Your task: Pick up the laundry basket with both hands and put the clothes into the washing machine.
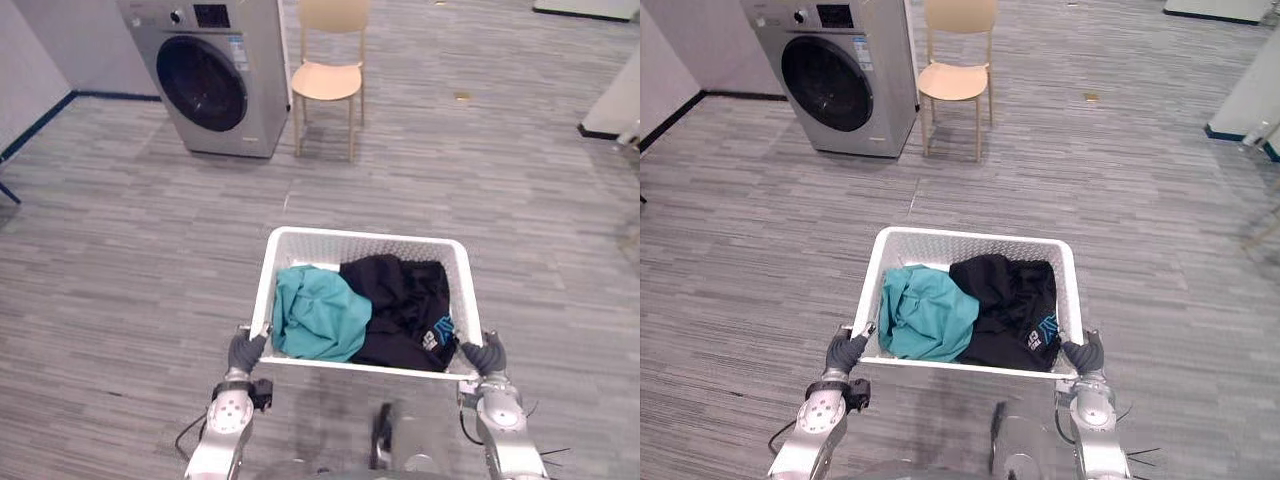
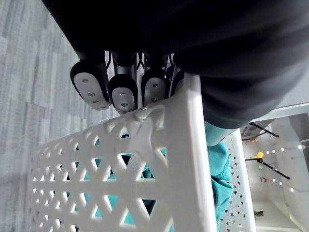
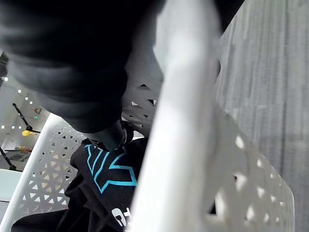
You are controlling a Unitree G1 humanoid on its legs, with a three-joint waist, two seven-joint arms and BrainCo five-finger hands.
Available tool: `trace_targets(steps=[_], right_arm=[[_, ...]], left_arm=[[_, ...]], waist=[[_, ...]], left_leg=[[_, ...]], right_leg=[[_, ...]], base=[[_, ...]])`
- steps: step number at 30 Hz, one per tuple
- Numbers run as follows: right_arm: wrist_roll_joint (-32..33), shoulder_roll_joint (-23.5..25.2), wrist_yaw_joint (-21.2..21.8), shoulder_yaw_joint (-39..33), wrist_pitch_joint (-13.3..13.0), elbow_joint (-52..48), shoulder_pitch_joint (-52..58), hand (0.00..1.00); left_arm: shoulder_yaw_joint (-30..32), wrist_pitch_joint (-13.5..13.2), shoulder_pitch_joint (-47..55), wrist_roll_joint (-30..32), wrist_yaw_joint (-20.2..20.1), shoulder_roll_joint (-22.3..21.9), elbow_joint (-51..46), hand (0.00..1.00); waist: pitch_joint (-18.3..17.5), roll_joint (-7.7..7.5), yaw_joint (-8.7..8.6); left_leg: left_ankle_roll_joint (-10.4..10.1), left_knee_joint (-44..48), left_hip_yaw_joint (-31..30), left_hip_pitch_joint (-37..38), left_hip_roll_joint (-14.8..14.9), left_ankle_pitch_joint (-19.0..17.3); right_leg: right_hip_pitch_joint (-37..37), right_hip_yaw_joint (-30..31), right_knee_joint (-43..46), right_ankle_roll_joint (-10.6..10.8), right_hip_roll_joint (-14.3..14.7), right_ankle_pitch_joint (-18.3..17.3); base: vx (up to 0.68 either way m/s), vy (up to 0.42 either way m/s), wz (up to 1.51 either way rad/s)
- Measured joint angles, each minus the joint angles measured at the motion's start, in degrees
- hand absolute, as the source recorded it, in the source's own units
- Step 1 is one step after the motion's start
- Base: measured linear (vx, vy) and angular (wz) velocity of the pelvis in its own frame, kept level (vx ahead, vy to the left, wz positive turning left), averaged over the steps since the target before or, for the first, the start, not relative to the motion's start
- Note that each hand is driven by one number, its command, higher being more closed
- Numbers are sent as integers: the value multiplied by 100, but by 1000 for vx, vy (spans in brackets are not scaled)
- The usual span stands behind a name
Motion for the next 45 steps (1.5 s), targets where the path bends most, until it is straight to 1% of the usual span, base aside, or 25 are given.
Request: trace_targets(steps=[2,3,4,5,7,11,12,13,15,16,18,20,21,22,24,25,27,29,32,34,36,38,40,42,45], right_arm=[[0,-45,25,-2,23,-7,21,100],[0,-82,40,8,42,-41,29,100],[1,-121,48,115,133,-207,64,100],[4,-140,27,201,161,-381,127,100],[5,-110,-63,220,161,-850,319,100],[12,-189,-106,213,134,-1098,209,100],[18,-256,-105,211,128,-958,53,100],[19,-327,-92,215,126,-757,-88,100],[18,-443,-93,217,120,-523,-147,100],[15,-357,-90,219,144,-286,-134,100],[13,-316,-63,218,162,-117,-102,100],[14,-301,-41,185,162,-111,-111,100],[6,-203,-7,114,161,-62,-144,100],[-1,-148,6,105,162,-7,-148,100],[-5,-71,9,151,162,145,-115,100],[-5,-74,8,181,159,143,-128,100],[2,-35,-15,191,126,46,-177,100],[10,-23,-33,183,124,45,-242,100],[11,37,-54,133,131,48,-223,100],[5,-20,-54,145,158,73,-74,100],[8,-156,-24,137,185,51,-55,100],[19,-214,-16,198,200,-191,37,100],[84,-161,-95,238,200,-673,274,100],[92,-156,-104,233,197,-981,319,100],[116,-161,-123,149,109,-1044,218,100]], left_arm=[[24,1,24,15,38,-98,101,100],[33,1,61,14,59,-146,108,100],[134,2,160,11,66,-243,96,100],[182,1,235,0,78,-301,87,100],[172,-6,343,-7,75,-286,-26,100],[175,-94,422,-25,37,-300,-167,100],[202,-120,415,-23,-1,-331,-188,100],[236,-113,445,-21,-38,-401,-200,100],[229,-107,518,-3,-41,-489,-304,100],[236,-53,526,11,-32,-460,-300,100],[241,13,472,25,-34,-428,-301,100],[218,19,460,38,-40,-424,-299,100],[211,41,443,36,-37,-352,-295,100],[209,60,441,36,-36,-313,-288,100],[209,134,470,41,5,-259,-285,100],[210,129,467,40,8,-231,-291,100],[198,92,243,35,7,-77,-300,100],[185,85,114,33,5,25,-291,100],[123,59,78,42,7,101,-190,100],[46,57,111,96,-2,9,49,100],[64,67,146,99,5,-193,112,100],[163,66,195,98,2,-329,102,100],[214,39,429,94,-29,-363,-49,100],[215,-33,570,84,-38,-354,-259,100],[214,-158,466,89,-53,-353,-306,100]], waist=[[-23,245,42],[-2,422,27],[54,515,95],[51,550,210],[134,440,353],[198,156,636],[217,138,657],[192,179,673],[138,411,781],[51,352,804],[-62,126,758],[-24,-5,771],[53,-144,731],[65,-182,710],[84,-58,554],[77,2,506],[44,78,397],[52,87,303],[32,-38,211],[-42,-29,73],[-60,289,95],[15,421,231],[46,439,399],[99,300,527],[99,308,636]], left_leg=[[-48,1357,28,-385,372,-5],[-331,2609,93,-835,650,222],[-487,4257,199,-1460,1023,1370],[-547,5403,199,-1915,1327,1510],[-199,6757,217,-2945,1670,1278],[43,5203,531,-4145,1405,661],[-62,3807,469,-4311,1119,718],[-479,2299,350,-4369,947,1035],[-783,1090,363,-4378,1006,1695],[-421,1547,435,-4349,856,2108],[-35,2160,647,-4450,669,1652],[124,2403,887,-4242,481,1133],[205,2350,996,-3846,294,902],[246,2297,999,-3608,207,799],[353,1797,1003,-2468,92,706],[354,1568,987,-2190,96,706],[349,924,938,-1457,97,709],[235,574,831,-1047,116,667],[-122,244,662,-430,66,438],[-321,699,149,-144,170,155],[-409,2277,82,-788,594,287],[-470,4411,198,-1745,1012,1708],[-358,6327,388,-2662,1668,1553],[-202,6378,618,-3158,1786,1193],[-150,4697,814,-3732,1651,725]], right_leg=[[32,-201,646,-119,151,-268],[239,-260,772,-151,324,-558],[588,-256,834,-243,578,-898],[896,-249,814,-313,749,-1128],[1769,-161,585,-391,931,-1598],[2969,375,-256,-200,744,-1858],[3327,562,-488,-88,581,-1931],[3643,730,-792,14,480,-1986],[4113,1027,-1184,313,502,-2189],[4390,1241,-1173,351,294,-2353],[4296,1382,-694,386,-52,-2354],[3661,1637,1000,984,-323,-2221],[3053,1884,2591,1826,-472,-1687],[2800,1873,3347,1775,-555,-1525],[2031,1190,4906,910,-656,-1742],[1819,968,4916,766,-626,-1836],[908,254,4131,471,-504,-2110],[483,-9,2553,506,-269,-2071],[379,292,-324,523,170,-877],[235,580,206,145,221,93],[324,289,619,41,336,-424],[703,192,733,-78,506,-852],[1560,46,577,-181,595,-1224],[2215,121,145,-94,504,-1399],[2835,117,-338,79,278,-1498]], base=[[730,-201,15],[915,-260,-6],[743,-191,-28],[878,-206,-38],[795,-153,-29],[631,-3,-53],[676,152,-63],[690,183,-67],[814,352,-81],[831,409,-71],[732,332,-26],[700,328,-32],[518,248,-26],[647,276,-17],[636,242,-12],[601,197,-6],[636,138,6],[637,62,21],[610,-41,37],[774,-143,77],[749,-185,49],[641,-145,20],[666,-135,7],[563,-52,4],[463,60,6]])
